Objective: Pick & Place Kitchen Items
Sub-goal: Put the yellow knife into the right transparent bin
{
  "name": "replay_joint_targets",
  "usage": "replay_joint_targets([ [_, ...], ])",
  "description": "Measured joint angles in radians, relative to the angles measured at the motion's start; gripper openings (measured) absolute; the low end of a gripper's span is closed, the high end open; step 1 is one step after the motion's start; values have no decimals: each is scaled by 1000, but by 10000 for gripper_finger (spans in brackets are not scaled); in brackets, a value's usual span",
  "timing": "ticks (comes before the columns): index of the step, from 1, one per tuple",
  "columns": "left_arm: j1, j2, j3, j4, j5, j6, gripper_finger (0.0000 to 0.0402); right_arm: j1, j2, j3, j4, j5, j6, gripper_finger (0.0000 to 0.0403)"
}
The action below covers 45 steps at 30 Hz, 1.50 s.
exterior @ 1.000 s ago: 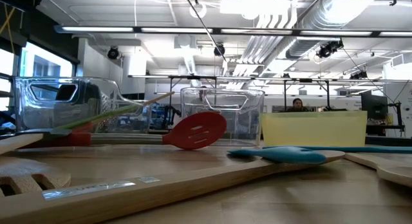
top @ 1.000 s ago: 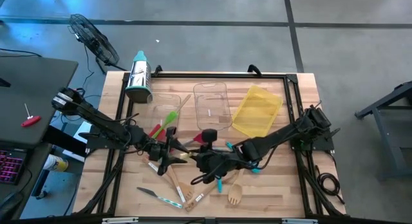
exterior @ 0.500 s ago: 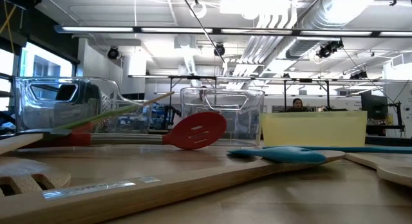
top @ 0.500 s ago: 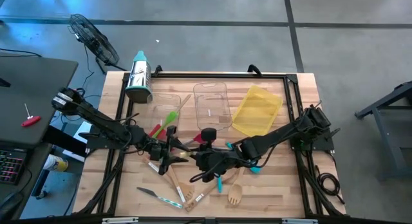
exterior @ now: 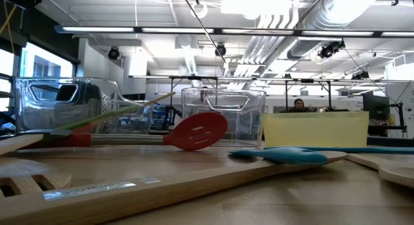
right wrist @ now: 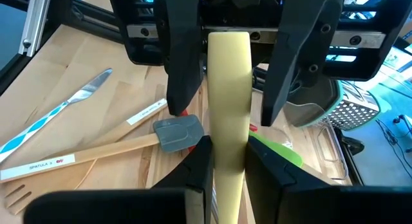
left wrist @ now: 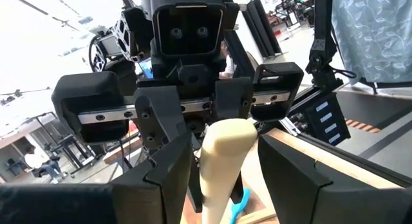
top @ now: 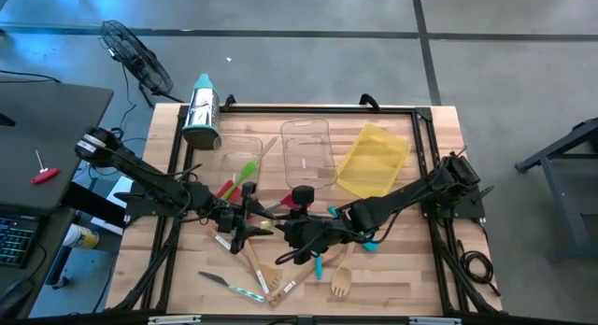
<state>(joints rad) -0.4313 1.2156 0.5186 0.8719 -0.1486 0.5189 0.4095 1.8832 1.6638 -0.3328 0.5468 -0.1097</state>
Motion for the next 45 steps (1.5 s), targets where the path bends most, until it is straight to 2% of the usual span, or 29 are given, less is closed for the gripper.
replay_joint_targets([
  [29, 0, 0, 0, 1, -3, 0, 172, 0, 0, 0, -5, 0, 4, 53],
  [32, 0, 0, 0, 1, -3, -1, 155, 0, 0, 0, -5, 0, 4, 53],
  [39, 0, 0, 0, 2, -5, 9, 80, 0, 0, 0, -4, -3, 11, 53],
  [45, -1, -1, 0, 0, -53, 2, 79, 0, 0, 0, -6, -2, 11, 53],
])
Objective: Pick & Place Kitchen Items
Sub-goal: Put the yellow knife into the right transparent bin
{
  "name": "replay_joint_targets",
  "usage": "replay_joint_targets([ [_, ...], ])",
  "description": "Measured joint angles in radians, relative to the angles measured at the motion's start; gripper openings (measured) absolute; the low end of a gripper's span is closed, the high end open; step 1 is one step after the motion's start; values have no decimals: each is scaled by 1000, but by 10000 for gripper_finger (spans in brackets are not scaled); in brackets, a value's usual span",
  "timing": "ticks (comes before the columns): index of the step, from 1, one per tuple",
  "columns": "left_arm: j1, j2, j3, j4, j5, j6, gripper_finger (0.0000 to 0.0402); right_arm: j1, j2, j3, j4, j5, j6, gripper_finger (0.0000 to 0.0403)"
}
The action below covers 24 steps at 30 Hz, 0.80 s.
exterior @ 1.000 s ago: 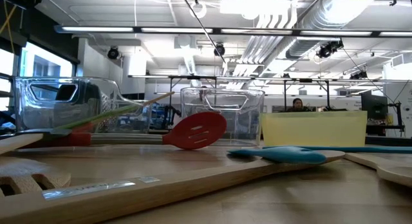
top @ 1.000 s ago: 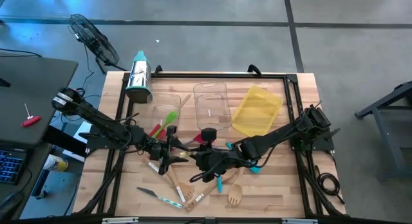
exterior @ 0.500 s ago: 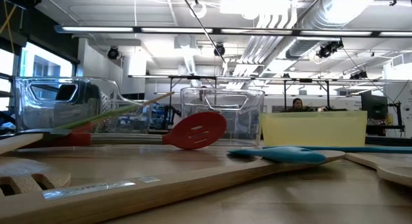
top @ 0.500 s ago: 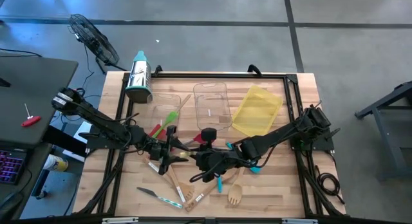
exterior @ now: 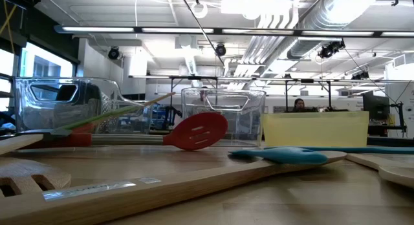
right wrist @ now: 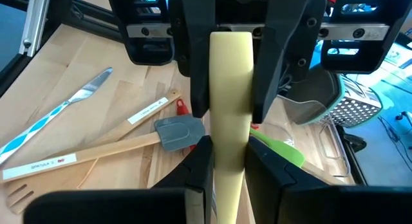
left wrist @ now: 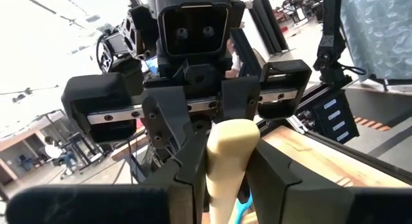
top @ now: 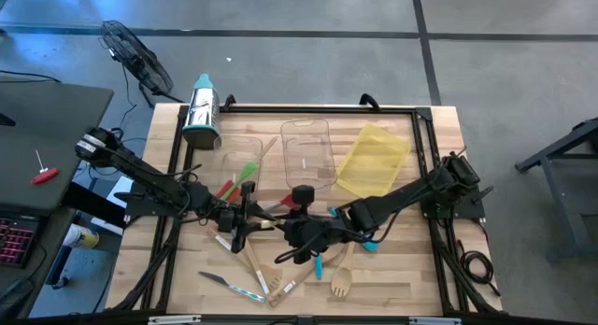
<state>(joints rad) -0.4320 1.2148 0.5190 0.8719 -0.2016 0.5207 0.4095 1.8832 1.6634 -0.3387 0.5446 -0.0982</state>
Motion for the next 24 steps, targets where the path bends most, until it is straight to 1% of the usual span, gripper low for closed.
replay_joint_targets([
  [6, 0, 0, 0, -2, -14, -10, 79, 0, 0, 0, 0, 2, 0, 54],
  [7, 0, 0, 0, -3, -15, -11, 79, 0, 0, 0, 0, 3, 1, 62],
  [9, 0, 0, 1, -5, -23, -19, 79, 0, 0, 0, 7, 6, 21, 98],
  [13, 1, 1, 1, -13, -30, -19, 79, 0, 0, 0, 18, 7, 73, 189],
  [16, 1, 1, 1, -15, -29, -19, 79, 1, 0, 0, 16, 9, 71, 241],
  [18, 1, 1, 1, -14, -30, -21, 79, 1, 0, 0, 15, 33, 72, 263],
  [20, 1, 1, 1, -20, -30, -25, 79, 5, 0, 0, 9, 75, 75, 276],
  [24, 1, 1, 1, -23, -30, -32, 79, 22, 0, 0, -28, 158, 75, 281],
])
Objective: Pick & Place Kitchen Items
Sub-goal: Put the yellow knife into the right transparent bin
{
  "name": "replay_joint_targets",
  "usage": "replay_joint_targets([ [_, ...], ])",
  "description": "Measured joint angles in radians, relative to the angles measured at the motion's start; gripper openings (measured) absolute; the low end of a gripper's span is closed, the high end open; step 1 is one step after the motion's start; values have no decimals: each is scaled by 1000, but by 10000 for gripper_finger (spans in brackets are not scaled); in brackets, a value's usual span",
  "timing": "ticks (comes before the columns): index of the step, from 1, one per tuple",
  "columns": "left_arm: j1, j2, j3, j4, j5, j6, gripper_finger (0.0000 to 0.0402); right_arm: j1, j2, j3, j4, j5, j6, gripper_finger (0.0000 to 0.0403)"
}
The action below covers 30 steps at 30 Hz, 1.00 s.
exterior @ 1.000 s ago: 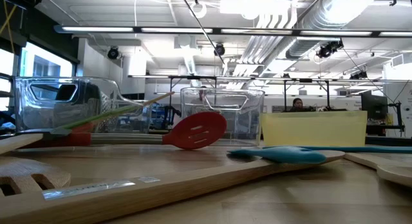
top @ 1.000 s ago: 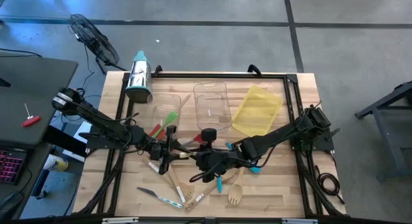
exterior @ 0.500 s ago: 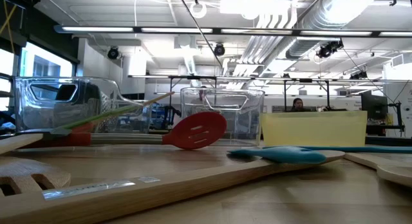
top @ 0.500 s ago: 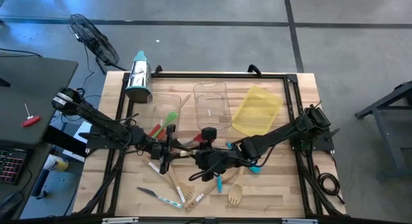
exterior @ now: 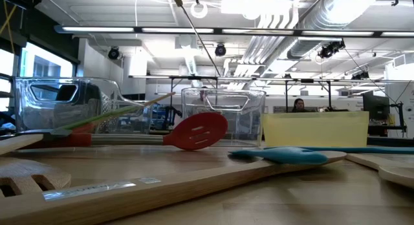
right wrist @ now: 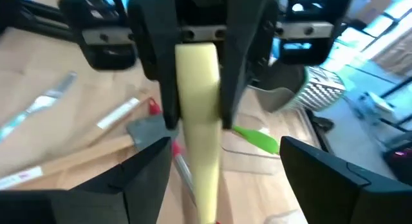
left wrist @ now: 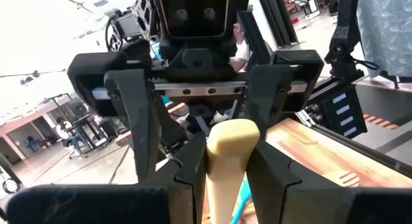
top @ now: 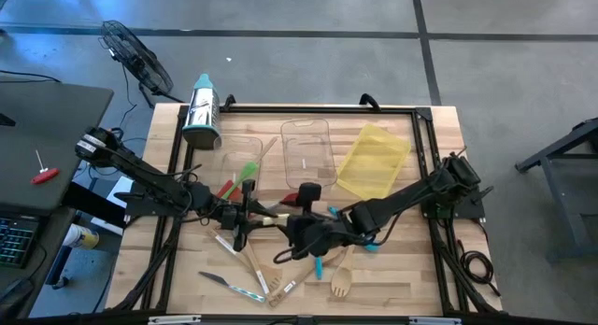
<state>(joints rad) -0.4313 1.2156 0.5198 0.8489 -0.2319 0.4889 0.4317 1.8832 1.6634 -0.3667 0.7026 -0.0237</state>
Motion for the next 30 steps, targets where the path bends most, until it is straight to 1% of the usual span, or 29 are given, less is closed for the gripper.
replay_joint_targets([
  [6, 0, 0, 0, -10, -34, -22, 79, 54, 0, 0, -81, 133, 4, 276],
  [10, 0, 0, 0, -11, -42, -25, 79, 102, 0, 0, -135, 237, 57, 273],
  [16, 0, 0, 32, -23, -56, -26, 79, 158, 0, 0, -207, 332, 116, 270],
  [22, 0, 0, 116, -107, -93, -27, 79, 177, 0, 0, -299, 342, 244, 270],
  [30, 0, 0, 218, -217, -213, -48, 79, 183, 0, 0, -476, 311, 435, 270],
])
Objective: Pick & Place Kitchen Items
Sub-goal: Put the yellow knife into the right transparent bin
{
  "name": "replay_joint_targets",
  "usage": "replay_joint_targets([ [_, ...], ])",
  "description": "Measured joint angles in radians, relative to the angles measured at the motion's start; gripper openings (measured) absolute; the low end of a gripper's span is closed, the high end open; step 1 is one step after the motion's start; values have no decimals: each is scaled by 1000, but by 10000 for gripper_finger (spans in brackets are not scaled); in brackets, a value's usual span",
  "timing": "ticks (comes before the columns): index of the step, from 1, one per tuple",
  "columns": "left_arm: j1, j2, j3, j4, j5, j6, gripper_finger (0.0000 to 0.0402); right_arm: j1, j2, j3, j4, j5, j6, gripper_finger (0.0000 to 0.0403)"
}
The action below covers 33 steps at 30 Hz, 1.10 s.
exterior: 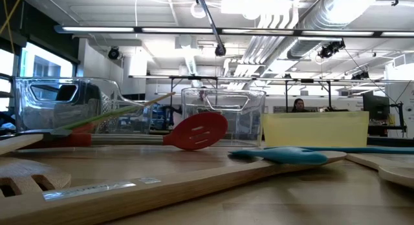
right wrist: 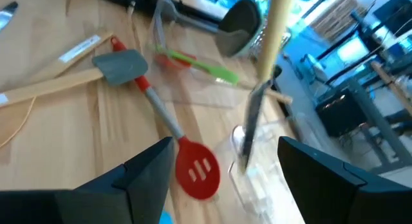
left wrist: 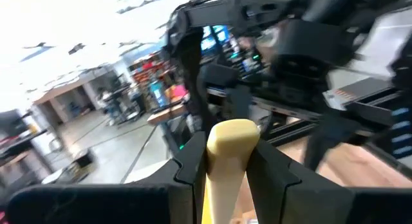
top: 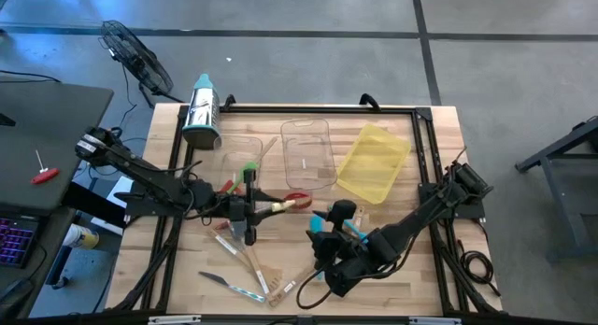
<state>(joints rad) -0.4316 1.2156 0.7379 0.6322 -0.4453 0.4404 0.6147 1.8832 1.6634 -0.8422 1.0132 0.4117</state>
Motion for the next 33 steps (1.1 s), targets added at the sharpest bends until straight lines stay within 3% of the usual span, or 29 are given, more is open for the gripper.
replay_joint_targets([
  [11, 1, 0, 195, -233, -187, -30, 79, 46, 0, 0, -125, 5, 127, 270],
  [17, 82, 0, 255, -316, -193, -91, 79, 70, 0, 0, -212, 7, 229, 270],
  [29, 345, 0, 299, -481, -49, -362, 79, 101, 0, -8, -258, 6, 322, 270],
  [33, 441, 0, 299, -517, 55, -488, 79, 101, 0, -32, -257, 2, 331, 270],
])
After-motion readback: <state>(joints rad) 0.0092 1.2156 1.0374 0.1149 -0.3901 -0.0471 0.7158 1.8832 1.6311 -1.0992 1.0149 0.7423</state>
